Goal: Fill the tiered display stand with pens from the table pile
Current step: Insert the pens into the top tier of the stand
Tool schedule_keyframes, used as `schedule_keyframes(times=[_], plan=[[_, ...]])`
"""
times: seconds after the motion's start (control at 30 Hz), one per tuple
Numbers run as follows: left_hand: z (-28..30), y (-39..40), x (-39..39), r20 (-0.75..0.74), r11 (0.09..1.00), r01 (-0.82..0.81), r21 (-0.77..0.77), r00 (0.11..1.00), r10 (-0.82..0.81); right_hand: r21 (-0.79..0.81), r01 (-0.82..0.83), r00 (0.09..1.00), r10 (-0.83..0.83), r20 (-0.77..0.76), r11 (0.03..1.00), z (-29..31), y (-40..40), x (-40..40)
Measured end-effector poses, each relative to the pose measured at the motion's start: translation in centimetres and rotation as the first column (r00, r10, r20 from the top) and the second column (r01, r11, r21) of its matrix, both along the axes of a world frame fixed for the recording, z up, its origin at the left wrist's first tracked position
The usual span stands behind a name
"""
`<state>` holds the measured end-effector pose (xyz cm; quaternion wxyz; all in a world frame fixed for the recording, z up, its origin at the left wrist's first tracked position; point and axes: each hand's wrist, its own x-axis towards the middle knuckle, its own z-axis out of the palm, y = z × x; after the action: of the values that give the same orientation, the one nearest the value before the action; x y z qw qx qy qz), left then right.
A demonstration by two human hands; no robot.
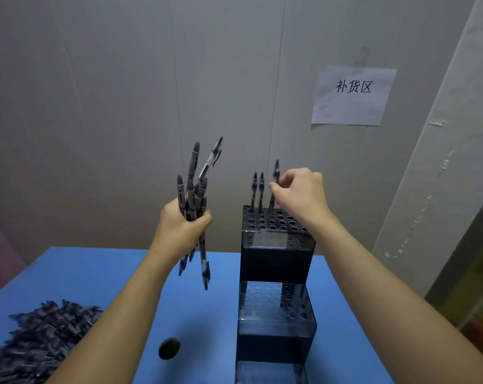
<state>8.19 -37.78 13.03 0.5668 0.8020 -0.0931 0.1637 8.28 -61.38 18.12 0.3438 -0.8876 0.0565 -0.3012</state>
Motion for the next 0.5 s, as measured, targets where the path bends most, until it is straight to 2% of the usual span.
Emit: schedule_keyframes(times=[0.13, 0.27, 0.5], plan=[[-0.2, -0.2, 0.0, -0.008, 1.0, -0.002, -0.001, 1.0, 0.002, -0.008, 0.049, 0.995, -0.049, -0.085, 0.999, -0.6, 0.4, -0.3], [-0.3, -0.3, 0.0, -0.013, 1.0, -0.015, -0.009, 1.0, 0.015, -0.092, 0.09, 0.981, -0.105, -0.166, 0.992, -0.9, 0.9, -0.7], [0.0, -0.8, -0.1, -0.016, 1.0, -0.007, -0.012, 1.0, 0.006, -0.118, 0.11, 0.968, -0.133, -0.211, 0.987, -0.7, 1.5, -1.1]])
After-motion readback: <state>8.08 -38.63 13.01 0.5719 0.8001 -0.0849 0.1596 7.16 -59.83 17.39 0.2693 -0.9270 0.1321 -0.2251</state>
